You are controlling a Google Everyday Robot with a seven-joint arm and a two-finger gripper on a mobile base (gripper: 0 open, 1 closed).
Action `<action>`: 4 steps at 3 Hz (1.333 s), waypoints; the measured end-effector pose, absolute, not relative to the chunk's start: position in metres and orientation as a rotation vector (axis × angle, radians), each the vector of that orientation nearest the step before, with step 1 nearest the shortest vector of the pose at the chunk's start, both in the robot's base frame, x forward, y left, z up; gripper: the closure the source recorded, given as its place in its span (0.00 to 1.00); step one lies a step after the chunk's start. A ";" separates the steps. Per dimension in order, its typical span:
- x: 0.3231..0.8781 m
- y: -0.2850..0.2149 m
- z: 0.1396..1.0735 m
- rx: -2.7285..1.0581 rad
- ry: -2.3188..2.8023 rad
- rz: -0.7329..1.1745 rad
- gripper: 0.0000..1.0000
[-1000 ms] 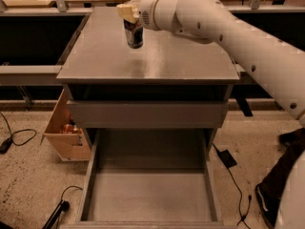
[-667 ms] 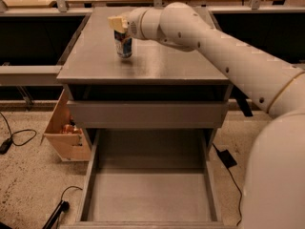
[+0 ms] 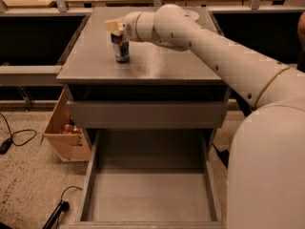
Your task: Pick redbull can from middle drawer and place on counter
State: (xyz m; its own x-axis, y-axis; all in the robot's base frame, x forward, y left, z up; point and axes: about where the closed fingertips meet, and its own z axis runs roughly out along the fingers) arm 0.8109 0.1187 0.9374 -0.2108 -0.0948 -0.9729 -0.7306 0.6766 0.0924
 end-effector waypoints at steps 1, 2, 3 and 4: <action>0.811 0.119 0.938 -0.671 1.708 0.669 0.58; 0.811 0.119 0.938 -0.671 1.708 0.669 0.35; 0.811 0.119 0.938 -0.671 1.708 0.669 0.11; 0.811 0.119 0.938 -0.671 1.708 0.669 0.00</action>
Offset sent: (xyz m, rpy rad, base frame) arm 0.0000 0.0000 0.0004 0.0000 0.0000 0.0000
